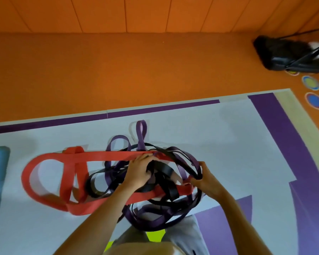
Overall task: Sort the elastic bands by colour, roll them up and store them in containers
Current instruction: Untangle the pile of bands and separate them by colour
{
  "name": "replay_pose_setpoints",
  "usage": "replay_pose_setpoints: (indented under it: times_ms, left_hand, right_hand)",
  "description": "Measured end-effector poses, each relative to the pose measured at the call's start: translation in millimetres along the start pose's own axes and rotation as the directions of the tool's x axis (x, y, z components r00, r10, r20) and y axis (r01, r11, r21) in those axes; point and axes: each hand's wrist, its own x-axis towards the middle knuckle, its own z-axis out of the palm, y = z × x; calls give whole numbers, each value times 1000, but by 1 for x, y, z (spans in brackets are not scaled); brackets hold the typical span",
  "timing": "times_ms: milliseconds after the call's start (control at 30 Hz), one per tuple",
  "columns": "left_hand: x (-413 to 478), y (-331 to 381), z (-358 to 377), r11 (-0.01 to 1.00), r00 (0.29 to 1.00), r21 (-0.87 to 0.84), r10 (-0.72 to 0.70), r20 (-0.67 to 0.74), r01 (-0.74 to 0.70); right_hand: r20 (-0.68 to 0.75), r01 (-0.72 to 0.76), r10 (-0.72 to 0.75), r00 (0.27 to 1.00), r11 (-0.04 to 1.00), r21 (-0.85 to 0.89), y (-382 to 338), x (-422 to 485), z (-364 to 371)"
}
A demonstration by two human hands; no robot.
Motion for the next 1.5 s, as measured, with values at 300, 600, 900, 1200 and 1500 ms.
replay_pose_setpoints:
  times_ms: [300,600,900,1200,1500]
  left_hand:
    - [0,-4,-8,994,999,102,44,25,-46]
    - [-36,8,-11,892,890,-405,5,455,202]
    - [-45,41,-23,792,947,-604,117,299,92]
    - [-58,31,-43,833,946,-533,33,323,153]
    - [-63,32,-53,791,953,-538,-188,239,291]
  right_hand:
    - [141,67,-122,983,938,341,-32,-22,6]
    - [-55,117,-104,993,896,428,-48,-14,9]
    - [-122,153,-114,986,909,388,-57,-3,28]
    - [-215,9,62,975,949,315,-40,18,33]
    - [-480,4,88,873,982,187,-34,42,17]
